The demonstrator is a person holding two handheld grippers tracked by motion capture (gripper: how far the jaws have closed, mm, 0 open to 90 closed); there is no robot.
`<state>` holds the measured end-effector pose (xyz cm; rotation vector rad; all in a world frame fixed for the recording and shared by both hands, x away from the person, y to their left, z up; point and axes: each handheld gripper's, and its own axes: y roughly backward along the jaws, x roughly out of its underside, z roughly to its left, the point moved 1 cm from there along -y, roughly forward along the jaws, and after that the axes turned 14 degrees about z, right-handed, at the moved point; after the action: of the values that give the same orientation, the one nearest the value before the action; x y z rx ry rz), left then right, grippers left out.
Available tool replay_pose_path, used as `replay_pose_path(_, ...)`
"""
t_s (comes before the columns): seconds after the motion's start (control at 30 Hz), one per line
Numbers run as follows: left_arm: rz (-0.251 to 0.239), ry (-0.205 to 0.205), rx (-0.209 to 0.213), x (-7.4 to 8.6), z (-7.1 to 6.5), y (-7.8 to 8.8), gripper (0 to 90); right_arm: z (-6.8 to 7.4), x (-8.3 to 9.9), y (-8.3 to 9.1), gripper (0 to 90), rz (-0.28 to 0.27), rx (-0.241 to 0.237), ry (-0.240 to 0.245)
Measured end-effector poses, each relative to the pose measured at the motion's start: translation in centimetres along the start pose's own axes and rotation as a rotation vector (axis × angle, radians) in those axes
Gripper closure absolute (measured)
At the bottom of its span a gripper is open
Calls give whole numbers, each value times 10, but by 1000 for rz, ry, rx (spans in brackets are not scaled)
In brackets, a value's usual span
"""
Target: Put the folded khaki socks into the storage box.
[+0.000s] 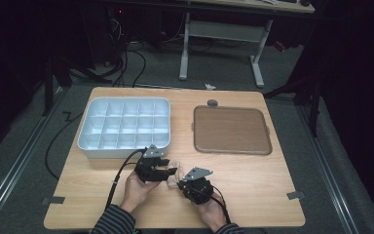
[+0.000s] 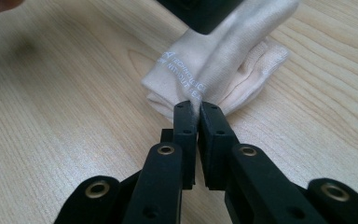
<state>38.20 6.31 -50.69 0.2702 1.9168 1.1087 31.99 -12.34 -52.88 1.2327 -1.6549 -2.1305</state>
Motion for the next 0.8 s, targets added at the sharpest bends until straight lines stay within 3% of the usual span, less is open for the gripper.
replay_pose_path(0.17,33,46,-9,9,-2,-1,470,0,0,-1,857,-3,1,3)
replay_pose_path(0.4,76,52,-21,10,-8,-10,404,-1,-1,-1,857,5,1,3)
replay_pose_path(0.43,98,40,-51,10,-10,-13,410,-1,-1,-1,857,4,4,4)
replay_pose_path(0.47,98,40,-51,10,-10,-13,410,-1,-1,-2,857,3,3,4)
replay_pose_path(0.5,108,20,-103,10,-14,-15,407,-1,-1,-2,858,1,3,8)
replay_pose_path(0.6,118,4,-139,10,-16,-16,409,0,-1,-2,858,3,6,8)
replay_pose_path(0.73,107,54,-102,13,-9,-20,400,1,-2,-4,859,7,12,12)
replay_pose_path(0.8,115,52,-108,12,-9,-19,399,1,-2,-5,859,1,10,10)
